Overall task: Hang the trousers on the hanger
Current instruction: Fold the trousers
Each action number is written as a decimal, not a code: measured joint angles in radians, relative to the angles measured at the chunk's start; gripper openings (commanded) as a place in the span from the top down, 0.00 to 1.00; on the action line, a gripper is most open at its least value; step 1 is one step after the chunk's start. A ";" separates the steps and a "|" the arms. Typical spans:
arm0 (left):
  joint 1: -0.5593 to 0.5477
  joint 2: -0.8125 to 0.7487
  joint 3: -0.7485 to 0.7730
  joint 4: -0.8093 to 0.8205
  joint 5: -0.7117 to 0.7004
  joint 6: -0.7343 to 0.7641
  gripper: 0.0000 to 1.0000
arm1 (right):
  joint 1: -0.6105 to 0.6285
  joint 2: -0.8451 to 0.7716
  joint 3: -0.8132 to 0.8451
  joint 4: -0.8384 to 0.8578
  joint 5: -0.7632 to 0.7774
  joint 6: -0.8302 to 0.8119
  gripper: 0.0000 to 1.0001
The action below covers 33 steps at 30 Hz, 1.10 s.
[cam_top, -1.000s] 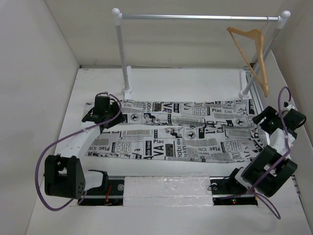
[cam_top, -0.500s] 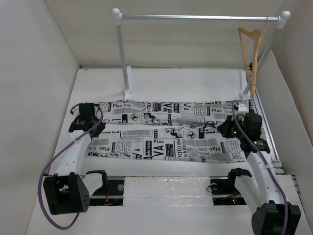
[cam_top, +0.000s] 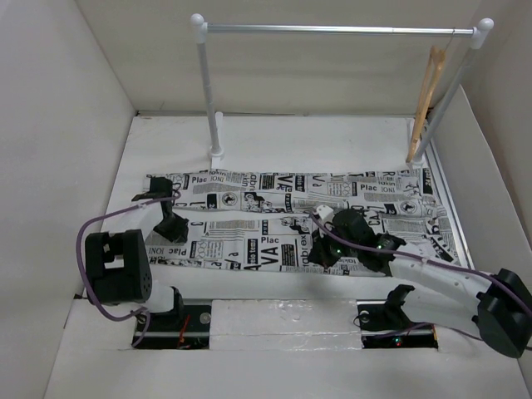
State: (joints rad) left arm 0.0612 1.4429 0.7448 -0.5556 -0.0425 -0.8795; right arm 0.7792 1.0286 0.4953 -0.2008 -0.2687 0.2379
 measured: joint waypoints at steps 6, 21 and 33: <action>0.000 0.101 0.075 -0.040 0.011 0.003 1.00 | -0.009 0.029 0.044 0.009 0.046 -0.002 1.00; -0.011 0.050 0.185 0.072 -0.076 0.050 0.88 | -0.067 0.092 0.151 0.006 0.005 -0.116 1.00; 0.346 -0.274 -0.010 0.057 -0.062 0.042 0.65 | -0.045 -0.048 0.069 -0.011 -0.093 -0.165 1.00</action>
State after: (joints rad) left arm 0.4068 1.1694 0.7353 -0.4988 -0.1047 -0.8371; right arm 0.7341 0.9810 0.5644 -0.2115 -0.3618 0.0727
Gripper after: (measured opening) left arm 0.336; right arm 0.009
